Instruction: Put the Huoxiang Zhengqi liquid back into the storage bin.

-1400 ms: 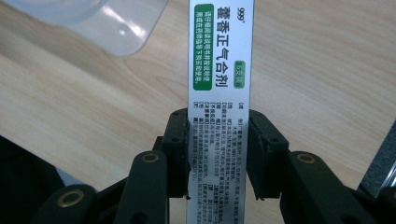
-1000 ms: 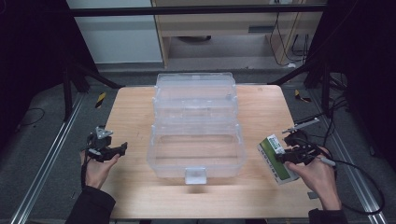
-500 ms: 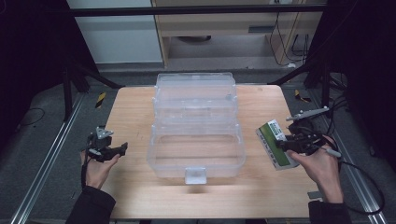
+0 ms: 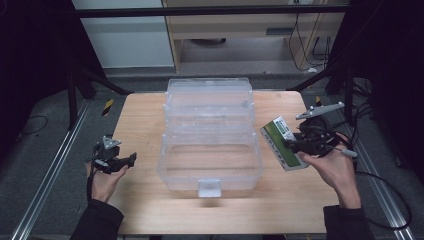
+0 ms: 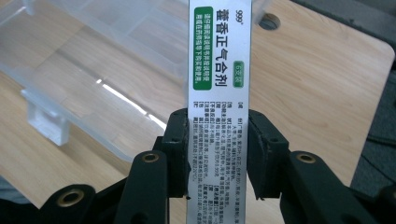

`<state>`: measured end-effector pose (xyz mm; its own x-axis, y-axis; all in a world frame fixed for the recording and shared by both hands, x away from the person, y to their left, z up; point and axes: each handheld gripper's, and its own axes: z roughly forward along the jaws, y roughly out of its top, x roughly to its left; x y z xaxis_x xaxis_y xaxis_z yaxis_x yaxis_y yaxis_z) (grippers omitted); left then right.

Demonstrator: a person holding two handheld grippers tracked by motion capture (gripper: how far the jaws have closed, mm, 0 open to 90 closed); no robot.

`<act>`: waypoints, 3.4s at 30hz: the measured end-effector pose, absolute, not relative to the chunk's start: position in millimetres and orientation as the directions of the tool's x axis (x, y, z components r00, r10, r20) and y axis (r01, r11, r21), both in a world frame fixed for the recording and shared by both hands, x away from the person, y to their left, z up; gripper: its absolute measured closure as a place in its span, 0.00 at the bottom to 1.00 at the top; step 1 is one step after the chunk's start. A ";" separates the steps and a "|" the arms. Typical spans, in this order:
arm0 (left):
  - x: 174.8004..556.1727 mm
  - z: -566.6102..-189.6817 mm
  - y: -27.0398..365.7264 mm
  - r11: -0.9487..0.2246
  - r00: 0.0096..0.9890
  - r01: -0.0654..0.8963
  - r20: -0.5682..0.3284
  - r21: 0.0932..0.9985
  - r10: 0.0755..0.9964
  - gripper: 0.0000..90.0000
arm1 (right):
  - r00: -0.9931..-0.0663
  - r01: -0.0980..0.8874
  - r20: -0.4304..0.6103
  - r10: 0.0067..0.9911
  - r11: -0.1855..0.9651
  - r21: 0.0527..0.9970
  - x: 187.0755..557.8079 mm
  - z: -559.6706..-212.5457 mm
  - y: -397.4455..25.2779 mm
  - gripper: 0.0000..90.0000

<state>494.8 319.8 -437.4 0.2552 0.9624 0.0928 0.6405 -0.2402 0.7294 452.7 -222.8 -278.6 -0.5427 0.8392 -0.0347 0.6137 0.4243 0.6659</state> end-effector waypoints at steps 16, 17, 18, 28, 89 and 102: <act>494.9 -437.3 320.1 -0.239 0.256 0.639 0.090 0.731 0.962 0.36 | -0.720 0.492 -0.040 0.693 0.549 0.676 465.6 -268.1 -192.0 0.72; 495.0 -437.6 320.5 -0.238 0.255 0.640 0.090 0.731 0.963 0.36 | -0.720 0.492 -0.040 0.693 0.549 0.676 465.6 -268.1 -192.0 0.72; 495.2 -438.0 321.1 -0.237 0.254 0.642 0.089 0.729 0.963 0.36 | -0.740 0.473 -0.042 0.671 0.564 0.677 467.5 -268.0 -188.4 0.72; 495.6 -438.6 321.8 -0.236 0.254 0.643 0.087 0.728 0.963 0.36 | -0.830 0.404 -0.038 0.556 0.647 0.646 477.9 -267.1 -166.1 0.71; 497.4 -441.3 326.6 -0.230 0.250 0.650 0.083 0.724 0.965 0.36 | -0.998 0.042 -0.033 0.055 0.947 0.319 523.4 -343.1 -95.2 0.71; 497.4 -441.8 326.4 -0.231 0.251 0.651 0.081 0.723 0.964 0.36 | -0.999 0.023 -0.042 0.035 0.966 0.258 520.7 -353.7 -85.9 0.71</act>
